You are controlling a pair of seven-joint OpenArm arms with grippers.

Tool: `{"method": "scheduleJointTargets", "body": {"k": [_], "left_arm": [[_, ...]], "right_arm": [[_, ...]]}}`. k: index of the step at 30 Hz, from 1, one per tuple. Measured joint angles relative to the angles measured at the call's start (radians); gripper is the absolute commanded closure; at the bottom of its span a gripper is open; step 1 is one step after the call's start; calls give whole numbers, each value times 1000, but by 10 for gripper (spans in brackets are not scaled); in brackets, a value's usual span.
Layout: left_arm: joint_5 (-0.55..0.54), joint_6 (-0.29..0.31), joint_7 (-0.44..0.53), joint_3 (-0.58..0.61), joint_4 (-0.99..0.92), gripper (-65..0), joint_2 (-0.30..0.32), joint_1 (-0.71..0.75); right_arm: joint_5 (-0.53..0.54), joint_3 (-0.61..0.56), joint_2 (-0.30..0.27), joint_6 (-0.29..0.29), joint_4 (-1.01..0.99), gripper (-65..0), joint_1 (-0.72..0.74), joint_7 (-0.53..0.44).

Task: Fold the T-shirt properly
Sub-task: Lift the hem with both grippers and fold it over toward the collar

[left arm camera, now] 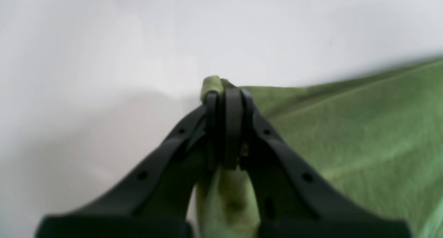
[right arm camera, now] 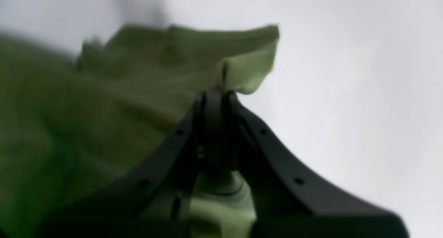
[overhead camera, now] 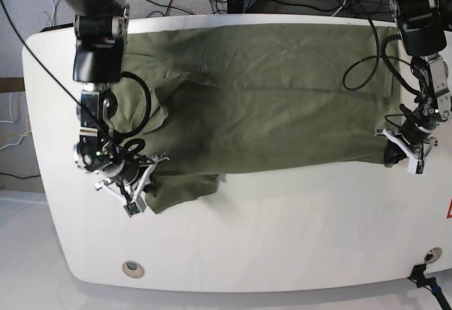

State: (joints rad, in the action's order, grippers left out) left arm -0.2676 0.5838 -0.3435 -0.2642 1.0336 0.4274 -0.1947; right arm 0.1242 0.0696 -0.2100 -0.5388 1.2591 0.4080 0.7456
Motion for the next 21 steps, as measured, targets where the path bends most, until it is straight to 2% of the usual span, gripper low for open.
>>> {"method": "scheduleJointTargets", "body": {"k": [6,10,18,21], "left_arm": [[4,0,-8,-59,205,0,-3,153],[3,0,-62,-119,343,0,-3,226],[2,3,-78,-137,470,0,-2,346],[4,4,-145,-137,491,0,1,373]], "right_arm": [[7,3,-2,0,317,0,-149,124],[6,2,-7,0,459,0,-259,175],[9,5,-12,-4,626,0,-446,172],[7,5,-12,-4,654,0,-495,171]]}}
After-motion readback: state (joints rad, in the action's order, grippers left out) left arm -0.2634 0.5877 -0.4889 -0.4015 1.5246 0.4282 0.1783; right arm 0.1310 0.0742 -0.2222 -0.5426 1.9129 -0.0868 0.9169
